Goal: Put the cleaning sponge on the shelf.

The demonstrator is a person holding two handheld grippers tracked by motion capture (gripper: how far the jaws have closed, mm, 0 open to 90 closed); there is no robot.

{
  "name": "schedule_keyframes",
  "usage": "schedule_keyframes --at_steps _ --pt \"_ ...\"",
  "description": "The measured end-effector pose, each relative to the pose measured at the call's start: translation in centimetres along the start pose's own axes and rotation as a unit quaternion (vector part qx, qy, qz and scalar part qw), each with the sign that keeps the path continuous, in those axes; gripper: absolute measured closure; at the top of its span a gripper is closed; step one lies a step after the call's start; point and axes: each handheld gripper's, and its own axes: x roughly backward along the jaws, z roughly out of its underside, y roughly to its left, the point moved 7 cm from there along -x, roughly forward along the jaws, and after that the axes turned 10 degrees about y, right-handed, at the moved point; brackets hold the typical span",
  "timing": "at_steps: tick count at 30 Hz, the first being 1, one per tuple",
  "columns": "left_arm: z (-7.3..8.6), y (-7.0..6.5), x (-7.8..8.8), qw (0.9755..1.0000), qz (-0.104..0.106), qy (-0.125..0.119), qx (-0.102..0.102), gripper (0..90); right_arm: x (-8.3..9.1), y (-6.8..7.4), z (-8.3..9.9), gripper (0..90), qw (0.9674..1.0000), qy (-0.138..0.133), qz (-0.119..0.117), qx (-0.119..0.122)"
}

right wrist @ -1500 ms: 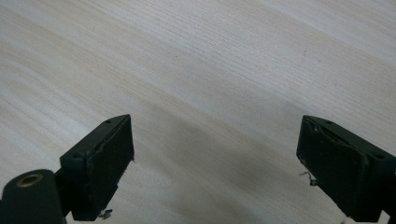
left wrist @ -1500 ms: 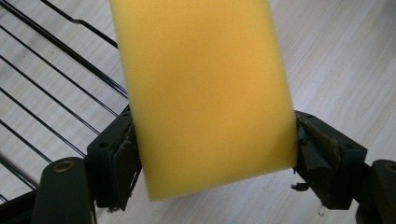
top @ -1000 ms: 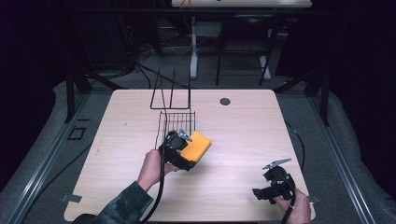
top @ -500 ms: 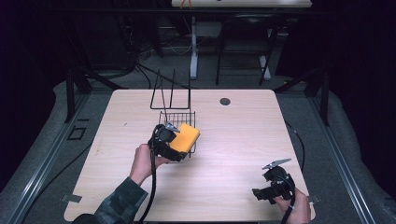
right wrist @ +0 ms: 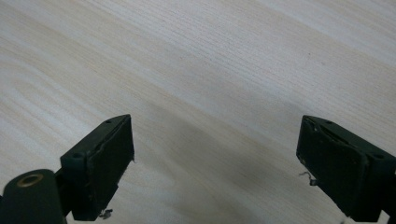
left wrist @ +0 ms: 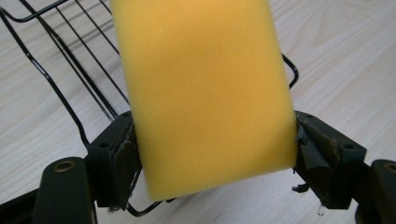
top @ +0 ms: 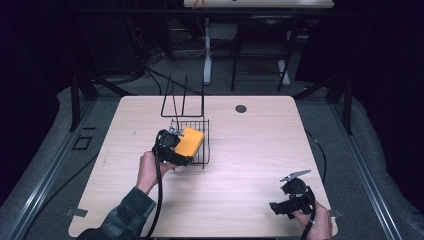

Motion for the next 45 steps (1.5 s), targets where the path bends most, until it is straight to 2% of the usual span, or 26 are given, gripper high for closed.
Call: schedule_keyframes --at_steps 8,14,21,29,35,42,45 --pt "0.0 1.2 -0.8 0.9997 -0.007 -0.004 0.024 23.3 0.0 0.0 0.0 10.5 1.0000 0.000 0.000 0.001" --pt "-0.2 1.7 -1.5 0.9995 -0.009 -0.002 0.029 23.3 0.1 0.0 0.1 10.5 1.0000 0.000 0.001 0.000" --pt "-0.4 2.2 -2.4 0.9992 0.001 -0.002 0.040 23.3 0.1 0.1 0.0 10.5 1.0000 -0.003 0.002 0.001" --pt "-0.4 2.2 -3.0 0.9980 0.016 0.001 0.062 23.0 0.1 0.2 0.1 10.6 1.0000 0.003 0.001 0.003" --pt "-0.5 2.2 -3.2 0.9974 0.015 -0.002 0.071 22.0 0.2 0.2 0.1 10.8 1.0000 0.002 0.002 0.007" --pt "-0.5 1.8 -3.5 0.9977 0.007 0.001 0.068 20.3 0.3 0.4 0.0 10.9 0.9999 -0.005 0.004 0.011" --pt "-0.6 1.7 -3.4 0.9978 0.004 -0.004 0.066 16.3 0.3 0.4 -0.1 11.0 0.9999 -0.004 0.003 0.013"
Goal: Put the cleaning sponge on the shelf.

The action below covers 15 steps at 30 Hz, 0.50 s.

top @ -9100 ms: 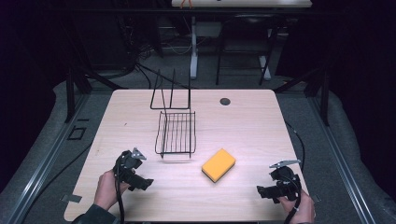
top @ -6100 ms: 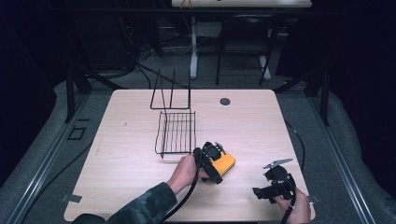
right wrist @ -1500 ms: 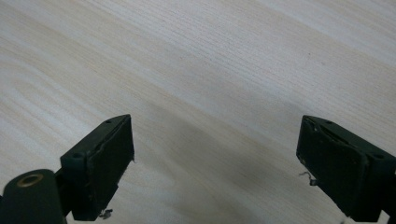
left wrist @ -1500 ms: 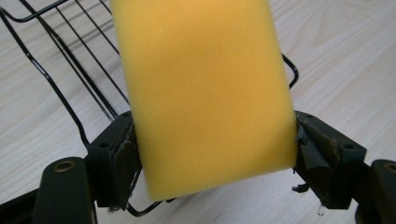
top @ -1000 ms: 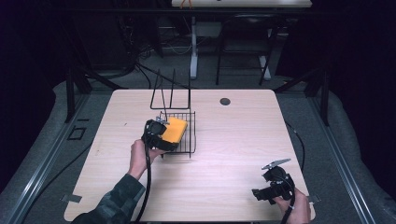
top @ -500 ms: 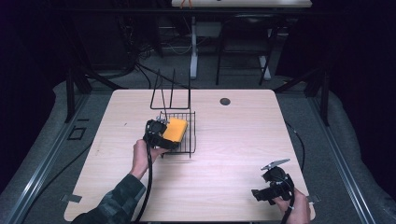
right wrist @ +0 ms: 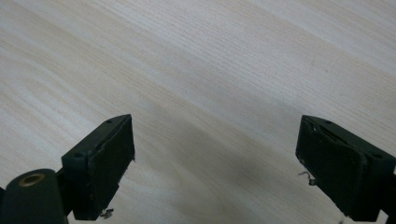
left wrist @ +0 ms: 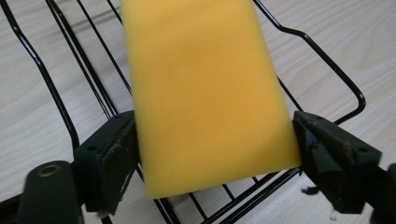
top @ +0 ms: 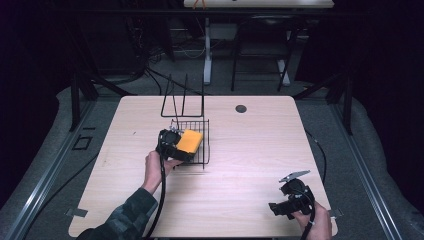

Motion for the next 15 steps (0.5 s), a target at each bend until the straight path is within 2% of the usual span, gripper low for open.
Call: schedule_keyframes --at_steps 9,15 --pt "-0.04 0.12 0.49 1.0000 -0.005 -0.003 -0.002 15.4 -0.13 0.03 -0.13 11.2 1.0000 0.000 -0.001 0.002" --pt "0.14 -0.17 0.49 1.0000 -0.005 -0.001 -0.004 19.9 -0.03 0.09 -0.11 11.6 1.0000 0.000 0.000 0.003"
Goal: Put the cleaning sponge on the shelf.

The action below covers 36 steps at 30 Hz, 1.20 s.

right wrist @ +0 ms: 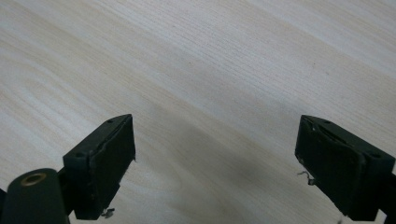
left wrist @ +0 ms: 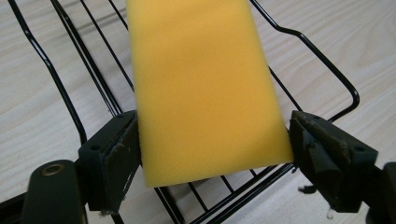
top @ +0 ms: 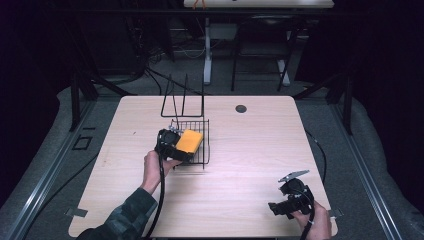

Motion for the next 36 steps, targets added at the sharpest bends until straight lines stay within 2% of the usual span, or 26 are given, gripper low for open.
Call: schedule_keyframes --at_steps 5,14,24,25,29,30,36 --pt "0.2 -0.5 0.0 1.0000 -0.004 0.003 -0.005 20.4 0.0 0.0 0.0 11.6 1.0000 0.000 0.000 0.004" --pt "0.3 -0.7 -0.1 0.9999 -0.006 0.008 -0.004 21.6 -0.1 0.2 0.0 11.6 1.0000 0.001 0.000 0.006" --pt "1.2 -0.9 0.8 0.9997 0.002 0.020 -0.011 19.2 0.0 0.1 0.0 11.7 1.0000 0.000 0.000 0.005" --pt "1.2 -0.9 1.1 0.9998 -0.006 0.013 -0.012 17.9 0.0 0.2 0.0 11.6 1.0000 0.001 0.000 0.005" --pt "1.0 -1.0 1.8 0.9998 -0.013 0.004 -0.016 15.7 0.0 0.2 0.0 11.6 1.0000 0.001 0.000 0.003" --pt "1.0 -0.9 2.4 0.9997 -0.018 -0.005 -0.017 15.4 0.0 0.1 0.0 11.6 1.0000 -0.001 0.001 0.005" --pt "1.4 -0.6 3.9 0.9995 -0.019 -0.021 -0.010 15.1 0.1 0.1 0.0 11.7 1.0000 -0.004 0.002 0.003"
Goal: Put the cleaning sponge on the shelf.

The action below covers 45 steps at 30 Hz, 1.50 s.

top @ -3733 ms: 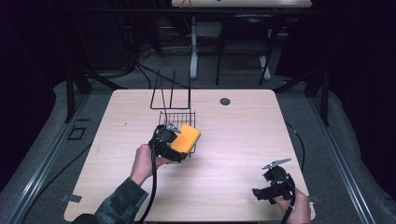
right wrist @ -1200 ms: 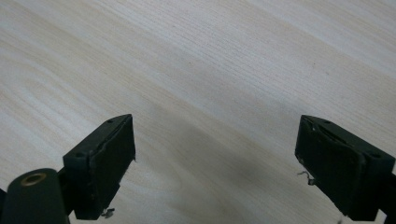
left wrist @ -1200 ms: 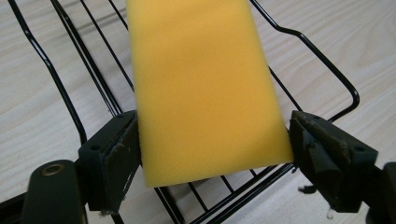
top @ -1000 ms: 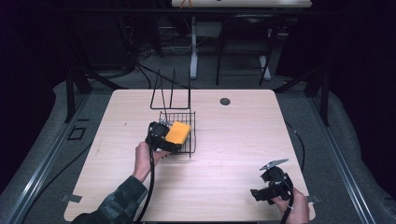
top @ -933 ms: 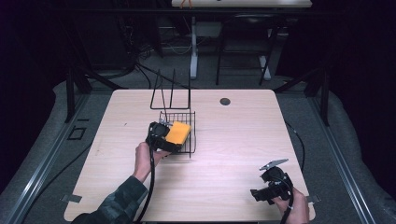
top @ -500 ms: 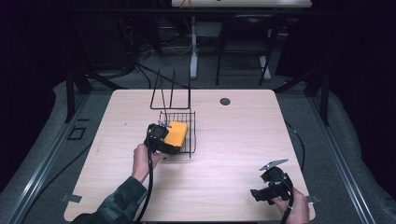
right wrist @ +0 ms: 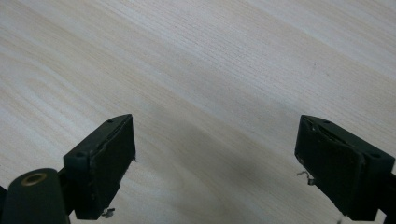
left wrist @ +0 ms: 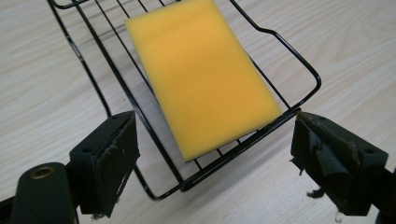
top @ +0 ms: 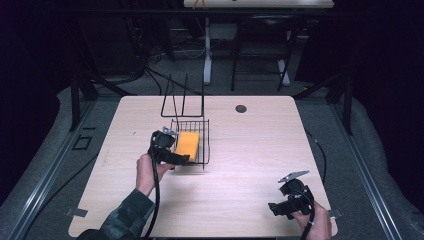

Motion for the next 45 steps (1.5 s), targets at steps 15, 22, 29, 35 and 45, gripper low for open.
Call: schedule_keyframes --at_steps 15,22,29,35,45 --pt "3.0 1.0 4.3 0.9992 -0.015 -0.036 -0.006 13.4 0.2 -0.1 0.1 11.7 1.0000 -0.006 0.004 -0.006" --pt "6.6 2.7 5.0 0.9994 -0.033 -0.014 0.000 11.4 0.2 0.0 0.2 11.7 1.0000 0.000 0.005 -0.004" --pt "9.3 3.8 4.8 0.9991 -0.039 0.010 0.011 10.5 0.1 0.0 0.2 11.7 1.0000 0.002 0.007 -0.005" --pt "12.0 4.5 3.7 0.9974 -0.038 0.058 0.022 12.4 0.1 0.0 0.3 11.7 0.9999 0.004 0.009 -0.004" --pt "13.0 4.0 1.8 0.9939 -0.019 0.108 -0.002 9.0 -0.3 -0.1 0.0 11.5 0.9999 0.006 0.012 0.002"
